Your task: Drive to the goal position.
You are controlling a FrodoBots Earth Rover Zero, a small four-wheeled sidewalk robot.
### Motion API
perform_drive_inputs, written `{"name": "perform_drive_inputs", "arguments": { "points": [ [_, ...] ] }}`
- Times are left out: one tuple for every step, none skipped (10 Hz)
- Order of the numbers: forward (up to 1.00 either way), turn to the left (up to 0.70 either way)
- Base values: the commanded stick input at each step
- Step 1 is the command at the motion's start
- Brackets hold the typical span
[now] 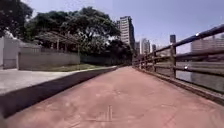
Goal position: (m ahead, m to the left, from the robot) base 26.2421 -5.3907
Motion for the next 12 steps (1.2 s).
{"name": "perform_drive_inputs", "arguments": {
  "points": [
    [1.0,0.01],
    [1.0,0.01],
    [1.0,0.01],
    [1.0,0.0],
    [1.0,-0.02],
    [1.0,-0.38],
    [1.0,-0.39],
    [1.0,-0.27],
    [1.0,0.01],
    [1.0,0.01],
    [1.0,0.01],
    [1.0,0.01]
  ]
}}
